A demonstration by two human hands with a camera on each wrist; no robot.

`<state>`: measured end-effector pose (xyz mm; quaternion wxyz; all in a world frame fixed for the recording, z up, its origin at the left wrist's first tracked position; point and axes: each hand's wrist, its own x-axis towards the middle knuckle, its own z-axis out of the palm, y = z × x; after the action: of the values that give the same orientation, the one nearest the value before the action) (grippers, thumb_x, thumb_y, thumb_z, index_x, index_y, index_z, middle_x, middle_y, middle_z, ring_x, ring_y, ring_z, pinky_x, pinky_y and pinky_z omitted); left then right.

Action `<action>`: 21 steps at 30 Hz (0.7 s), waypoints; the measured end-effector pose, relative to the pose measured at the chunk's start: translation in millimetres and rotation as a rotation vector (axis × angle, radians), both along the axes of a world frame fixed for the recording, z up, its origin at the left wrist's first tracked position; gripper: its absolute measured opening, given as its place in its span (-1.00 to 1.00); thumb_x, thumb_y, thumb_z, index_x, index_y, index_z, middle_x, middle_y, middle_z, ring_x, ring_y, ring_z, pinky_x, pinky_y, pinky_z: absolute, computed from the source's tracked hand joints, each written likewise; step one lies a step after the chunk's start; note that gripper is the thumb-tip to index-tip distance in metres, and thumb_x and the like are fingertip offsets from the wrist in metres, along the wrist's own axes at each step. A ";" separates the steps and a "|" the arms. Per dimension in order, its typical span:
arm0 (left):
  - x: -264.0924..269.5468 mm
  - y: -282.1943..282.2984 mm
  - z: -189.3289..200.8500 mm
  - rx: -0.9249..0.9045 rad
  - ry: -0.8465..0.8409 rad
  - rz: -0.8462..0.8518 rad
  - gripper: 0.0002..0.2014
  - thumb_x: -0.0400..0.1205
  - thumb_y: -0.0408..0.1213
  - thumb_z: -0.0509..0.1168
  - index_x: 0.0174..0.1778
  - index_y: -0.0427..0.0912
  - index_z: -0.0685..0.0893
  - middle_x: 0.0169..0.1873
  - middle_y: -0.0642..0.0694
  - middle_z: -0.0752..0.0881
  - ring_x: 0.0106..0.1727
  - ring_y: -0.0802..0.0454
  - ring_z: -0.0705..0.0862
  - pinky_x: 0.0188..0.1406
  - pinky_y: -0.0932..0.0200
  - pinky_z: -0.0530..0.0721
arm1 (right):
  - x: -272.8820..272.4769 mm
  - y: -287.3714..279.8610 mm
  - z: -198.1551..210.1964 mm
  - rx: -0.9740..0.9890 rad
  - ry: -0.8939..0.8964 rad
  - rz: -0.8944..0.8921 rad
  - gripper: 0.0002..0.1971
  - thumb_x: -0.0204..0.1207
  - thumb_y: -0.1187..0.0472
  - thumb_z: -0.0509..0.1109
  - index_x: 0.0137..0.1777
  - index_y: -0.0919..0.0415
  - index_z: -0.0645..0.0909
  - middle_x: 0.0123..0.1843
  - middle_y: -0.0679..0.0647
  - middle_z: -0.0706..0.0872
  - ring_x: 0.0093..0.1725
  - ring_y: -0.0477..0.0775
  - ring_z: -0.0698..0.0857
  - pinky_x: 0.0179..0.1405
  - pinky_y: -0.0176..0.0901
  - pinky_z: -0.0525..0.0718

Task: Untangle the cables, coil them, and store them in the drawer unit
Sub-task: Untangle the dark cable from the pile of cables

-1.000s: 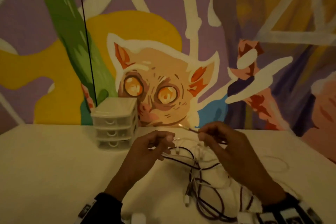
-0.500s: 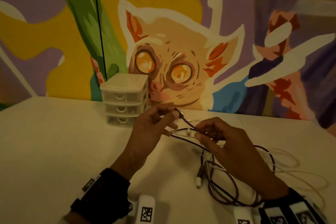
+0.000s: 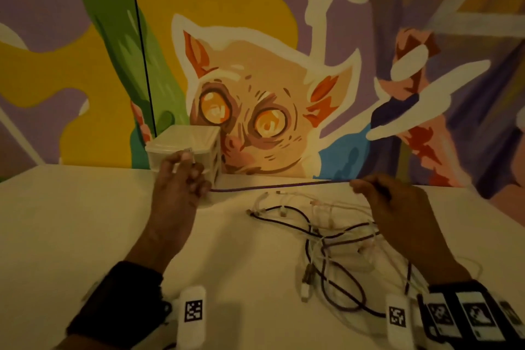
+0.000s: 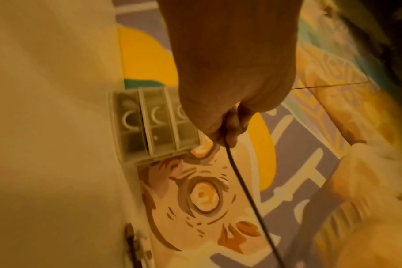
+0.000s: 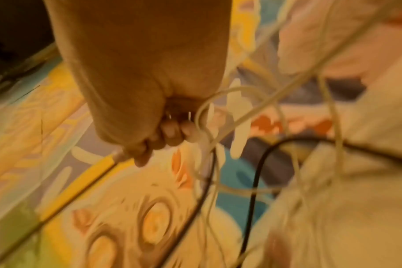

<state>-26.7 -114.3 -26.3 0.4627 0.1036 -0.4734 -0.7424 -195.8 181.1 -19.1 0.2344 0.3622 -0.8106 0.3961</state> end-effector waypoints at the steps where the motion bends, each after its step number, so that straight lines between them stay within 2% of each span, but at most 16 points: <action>1: -0.6 4.8 -2.1 -0.066 -0.047 -0.014 -0.90 0.88 -0.22 0.23 0.08 0.00 0.63 -0.33 0.07 0.57 -0.27 0.18 0.50 -0.34 0.23 0.46 | -0.8 1.6 2.0 -0.105 0.047 -0.034 -0.79 0.75 -0.05 0.36 -0.06 -0.03 0.74 -0.47 -0.08 0.68 -0.37 -0.06 0.68 -0.47 -0.10 0.53; 3: -6.0 26.9 -7.3 -0.243 -0.140 -0.095 -0.89 0.85 -0.20 0.29 0.08 0.08 0.71 -0.23 0.12 0.67 -0.21 0.23 0.56 -0.26 0.23 0.45 | 8.1 -6.4 1.5 -0.186 -0.021 0.011 -0.72 0.78 -0.09 0.25 -0.01 0.03 0.69 -0.52 -0.07 0.60 -0.45 -0.05 0.61 -0.50 -0.03 0.50; 5: -8.1 51.3 -9.6 -0.385 -0.241 -0.197 -0.89 0.77 -0.16 0.39 0.12 0.18 0.78 -0.12 0.14 0.73 -0.16 0.29 0.65 -0.17 0.28 0.58 | 21.4 -17.7 -5.2 -0.071 -0.155 0.137 -0.73 0.84 -0.08 0.15 0.06 -0.05 0.64 -0.54 -0.12 0.57 -0.57 -0.10 0.50 -0.55 -0.07 0.48; 7: -7.0 65.5 -11.4 -0.482 -0.314 -0.278 -0.78 0.71 -0.08 0.44 0.28 0.10 0.78 -0.08 -0.07 0.66 -0.12 0.25 0.65 -0.08 0.39 0.63 | 31.6 -23.0 -9.7 0.077 -0.203 0.243 -0.75 0.87 -0.03 0.13 0.09 -0.10 0.64 -0.53 -0.16 0.53 -0.58 -0.14 0.45 -0.51 -0.30 0.38; 10: -5.5 71.7 -11.1 -0.602 -0.383 -0.329 -0.72 0.70 -0.05 0.46 0.34 0.11 0.82 -0.17 -0.14 0.51 -0.16 0.13 0.56 -0.10 0.44 0.62 | 40.7 -25.8 -8.4 0.139 -0.228 0.349 -0.78 0.85 -0.04 0.19 0.07 -0.14 0.66 -0.49 -0.14 0.51 -0.51 -0.15 0.43 -0.46 -0.35 0.38; 12: -5.0 73.8 -13.1 -0.672 -0.403 -0.338 -0.76 0.73 -0.05 0.45 0.30 0.13 0.86 -0.27 -0.11 0.51 -0.21 0.15 0.54 -0.11 0.39 0.59 | 45.9 -26.4 -7.3 0.117 -0.245 0.418 -0.80 0.83 -0.06 0.22 0.06 -0.17 0.68 -0.43 -0.09 0.57 -0.46 -0.13 0.46 -0.44 -0.32 0.43; 15: -4.7 72.1 -15.1 -0.776 -0.438 -0.357 -0.81 0.76 0.03 0.40 0.10 0.08 0.89 -0.24 -0.18 0.67 -0.18 0.19 0.60 -0.09 0.33 0.59 | 49.4 -29.4 -8.2 0.095 -0.250 0.455 -0.80 0.81 -0.11 0.23 0.08 -0.20 0.69 -0.26 0.01 0.72 -0.30 0.10 0.64 -0.27 -0.05 0.60; 17: -3.9 70.0 -13.3 -0.762 -0.448 -0.320 -0.74 0.75 0.07 0.36 -0.06 0.01 0.84 -0.24 0.00 0.73 -0.21 0.29 0.61 -0.12 0.37 0.57 | 47.8 -30.3 -11.3 0.115 -0.235 0.441 -0.81 0.79 -0.14 0.24 0.06 -0.21 0.68 -0.23 -0.02 0.74 -0.26 0.05 0.67 -0.22 -0.06 0.62; 18: -3.5 67.5 -11.2 -0.692 -0.430 -0.275 -0.73 0.75 0.07 0.33 -0.08 0.01 0.82 -0.24 0.11 0.73 -0.22 0.33 0.62 -0.13 0.38 0.57 | 45.5 -29.9 -12.9 0.130 -0.237 0.426 -0.81 0.78 -0.15 0.26 0.04 -0.20 0.68 -0.23 -0.05 0.75 -0.24 0.02 0.68 -0.22 -0.12 0.63; 20: -3.5 56.4 -9.1 -0.514 -0.371 -0.165 -0.76 0.77 0.04 0.32 -0.07 0.02 0.79 -0.22 0.21 0.75 -0.23 0.36 0.63 -0.09 0.27 0.60 | 39.2 -28.0 -14.4 0.131 -0.258 0.389 -0.76 0.75 -0.17 0.28 -0.02 -0.12 0.70 -0.31 -0.12 0.74 -0.31 -0.09 0.67 -0.33 -0.31 0.58; 21: -2.8 49.8 -9.8 -0.484 -0.356 -0.118 -0.76 0.78 0.03 0.33 -0.07 0.01 0.80 -0.21 0.21 0.77 -0.22 0.35 0.64 -0.06 0.20 0.61 | 36.7 -26.6 -13.7 0.114 -0.269 0.364 -0.73 0.75 -0.15 0.30 -0.05 -0.07 0.72 -0.39 -0.16 0.69 -0.39 -0.15 0.62 -0.38 -0.40 0.52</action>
<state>-29.5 -64.6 -36.1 0.3400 0.0912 -0.7153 -0.6036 -159.1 154.5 -32.8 0.0280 0.4590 -0.7768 0.4302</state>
